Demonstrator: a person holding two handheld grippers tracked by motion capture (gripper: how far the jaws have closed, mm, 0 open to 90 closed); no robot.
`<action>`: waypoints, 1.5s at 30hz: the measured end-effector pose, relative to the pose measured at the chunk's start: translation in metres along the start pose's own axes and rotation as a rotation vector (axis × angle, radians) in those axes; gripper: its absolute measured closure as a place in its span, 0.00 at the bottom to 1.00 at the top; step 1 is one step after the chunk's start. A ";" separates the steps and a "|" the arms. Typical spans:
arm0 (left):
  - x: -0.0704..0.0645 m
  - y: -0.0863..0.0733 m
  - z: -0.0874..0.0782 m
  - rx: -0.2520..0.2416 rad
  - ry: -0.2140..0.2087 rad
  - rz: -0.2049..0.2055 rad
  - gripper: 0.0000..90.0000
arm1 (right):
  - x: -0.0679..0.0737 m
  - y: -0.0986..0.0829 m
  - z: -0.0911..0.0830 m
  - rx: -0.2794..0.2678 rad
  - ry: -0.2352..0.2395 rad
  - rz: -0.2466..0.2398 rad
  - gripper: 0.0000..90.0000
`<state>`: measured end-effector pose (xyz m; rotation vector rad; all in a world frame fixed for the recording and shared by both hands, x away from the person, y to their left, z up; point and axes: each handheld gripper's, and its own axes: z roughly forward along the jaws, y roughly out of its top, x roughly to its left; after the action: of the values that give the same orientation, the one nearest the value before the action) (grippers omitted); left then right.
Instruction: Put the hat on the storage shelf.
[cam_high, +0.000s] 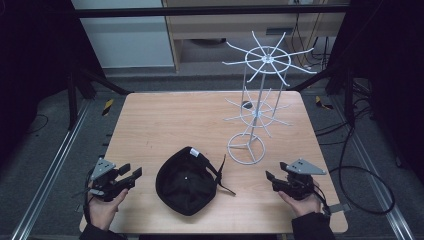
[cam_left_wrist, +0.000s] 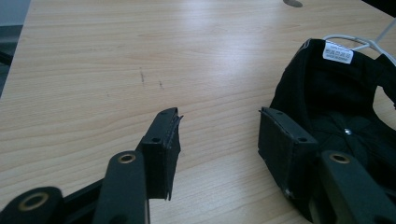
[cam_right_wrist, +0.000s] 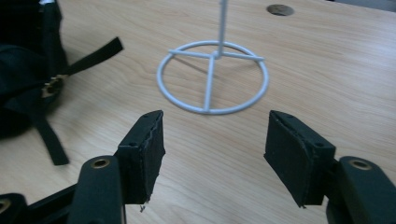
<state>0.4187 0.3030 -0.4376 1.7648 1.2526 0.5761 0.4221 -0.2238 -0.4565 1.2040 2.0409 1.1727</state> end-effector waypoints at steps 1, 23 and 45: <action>-0.003 0.001 0.000 -0.002 -0.007 0.010 0.53 | 0.003 0.001 0.001 -0.003 0.007 -0.008 0.43; -0.038 0.005 0.002 0.039 -0.068 0.048 0.55 | 0.073 0.041 0.048 0.008 0.199 -0.075 0.49; -0.049 -0.008 0.023 0.167 -0.075 0.089 0.63 | 0.123 0.070 0.126 0.065 0.242 -0.072 0.58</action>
<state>0.4132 0.2502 -0.4501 1.9712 1.2042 0.4625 0.4876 -0.0459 -0.4595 1.0505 2.2963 1.2788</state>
